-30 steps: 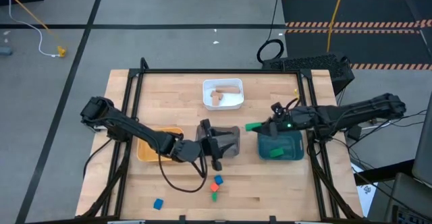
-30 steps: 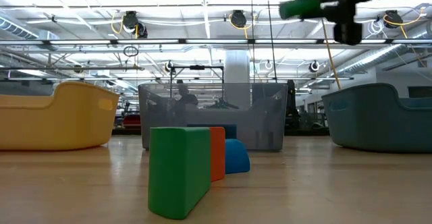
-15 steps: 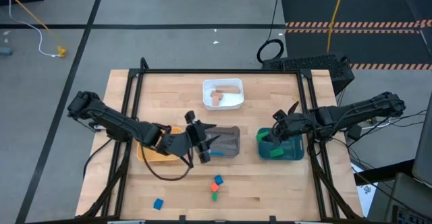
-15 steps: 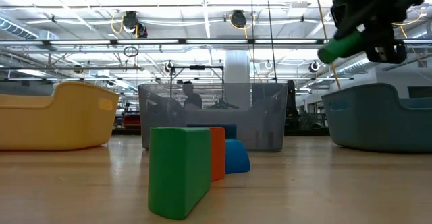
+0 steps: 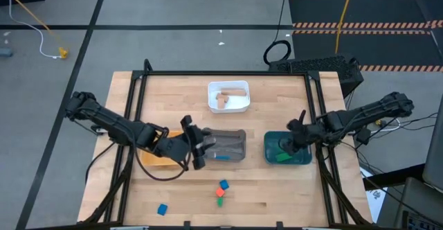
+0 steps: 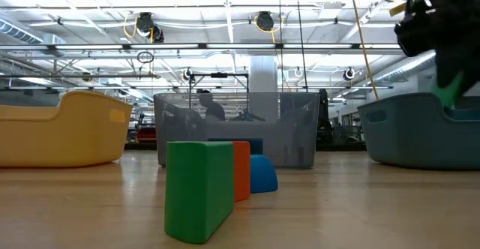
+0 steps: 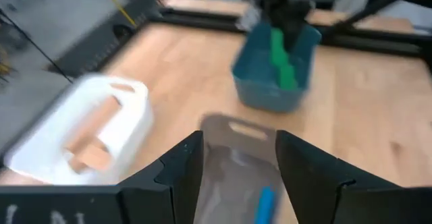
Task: Sort & place blocks by color
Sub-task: Put the left green cylindrical block into the dark blue bin
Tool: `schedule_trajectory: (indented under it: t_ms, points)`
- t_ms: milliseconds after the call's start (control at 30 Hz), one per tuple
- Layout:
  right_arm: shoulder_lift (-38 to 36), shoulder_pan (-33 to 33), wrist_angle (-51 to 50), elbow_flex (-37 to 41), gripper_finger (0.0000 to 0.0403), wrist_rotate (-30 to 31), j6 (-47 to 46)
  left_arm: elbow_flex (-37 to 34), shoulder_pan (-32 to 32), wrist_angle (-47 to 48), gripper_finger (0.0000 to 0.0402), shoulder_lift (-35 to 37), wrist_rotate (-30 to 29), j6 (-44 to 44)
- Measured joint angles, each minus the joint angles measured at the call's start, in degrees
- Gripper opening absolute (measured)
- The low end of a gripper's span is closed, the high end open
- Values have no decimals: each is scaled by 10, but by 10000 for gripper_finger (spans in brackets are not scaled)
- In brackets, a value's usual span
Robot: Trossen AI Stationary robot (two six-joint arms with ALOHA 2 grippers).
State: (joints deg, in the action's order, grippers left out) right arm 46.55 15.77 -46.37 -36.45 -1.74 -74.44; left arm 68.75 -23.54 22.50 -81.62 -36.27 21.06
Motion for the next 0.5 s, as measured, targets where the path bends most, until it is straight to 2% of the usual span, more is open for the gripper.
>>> schedule_trajectory:
  t_ms: [167, 333, 433, 500]
  points:
    - [9, 9, -43, 0, 124, 0, -13, 0, -14, 71, 186, 0, 77, 87]
    - [16, 9, -40, 0, 185, -1, -14, 0, -30, 155, 186, 0, 113, 183]
    - [17, 9, -38, 0, 210, -1, -14, 0, -40, 201, 186, 0, 118, 236]
    - [17, 9, -36, 0, 221, -1, -14, 0, -49, 228, 186, 0, 147, 269]
